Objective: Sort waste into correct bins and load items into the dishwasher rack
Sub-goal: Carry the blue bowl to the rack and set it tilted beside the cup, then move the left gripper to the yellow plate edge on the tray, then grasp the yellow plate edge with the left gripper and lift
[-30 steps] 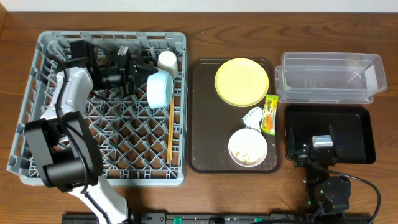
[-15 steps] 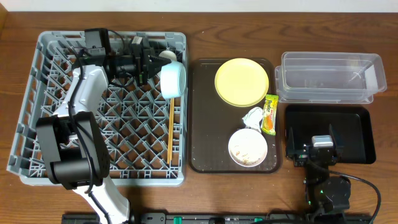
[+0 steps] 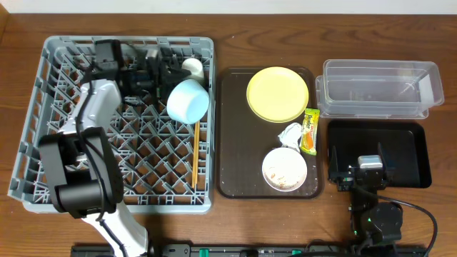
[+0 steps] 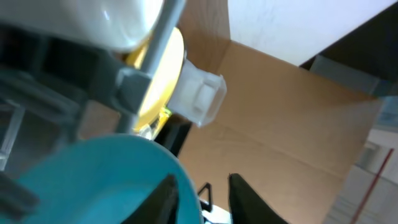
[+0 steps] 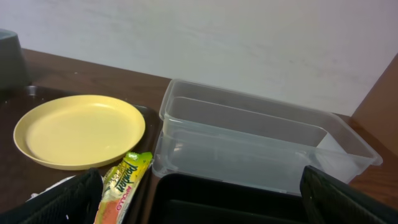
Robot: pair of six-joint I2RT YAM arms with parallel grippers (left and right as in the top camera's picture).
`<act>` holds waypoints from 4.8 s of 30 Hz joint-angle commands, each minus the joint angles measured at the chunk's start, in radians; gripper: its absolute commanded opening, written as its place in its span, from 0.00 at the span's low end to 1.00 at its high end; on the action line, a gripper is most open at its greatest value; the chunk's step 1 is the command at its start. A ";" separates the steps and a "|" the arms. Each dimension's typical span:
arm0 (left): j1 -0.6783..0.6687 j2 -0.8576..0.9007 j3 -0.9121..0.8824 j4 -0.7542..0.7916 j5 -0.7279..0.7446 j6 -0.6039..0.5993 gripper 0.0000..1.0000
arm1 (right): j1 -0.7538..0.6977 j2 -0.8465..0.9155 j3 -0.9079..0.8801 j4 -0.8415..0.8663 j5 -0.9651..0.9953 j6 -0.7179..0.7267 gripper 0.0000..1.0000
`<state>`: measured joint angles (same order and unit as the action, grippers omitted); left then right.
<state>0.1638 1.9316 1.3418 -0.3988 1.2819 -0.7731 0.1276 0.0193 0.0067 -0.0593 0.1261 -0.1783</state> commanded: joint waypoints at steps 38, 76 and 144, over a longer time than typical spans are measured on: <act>-0.616 -0.618 -0.014 -0.518 -0.941 0.414 0.65 | -0.005 0.003 -0.001 -0.004 -0.003 -0.010 0.99; -0.816 -0.357 0.010 -0.311 -0.992 0.346 0.95 | -0.005 0.005 -0.001 -0.004 -0.003 -0.010 0.99; -0.747 0.100 0.231 0.102 -1.428 0.381 0.06 | -0.005 0.005 -0.001 -0.004 -0.003 -0.010 0.99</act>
<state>-0.5842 2.1509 1.5715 -0.2928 -0.1074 -0.3973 0.1276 0.0242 0.0067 -0.0593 0.1261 -0.1780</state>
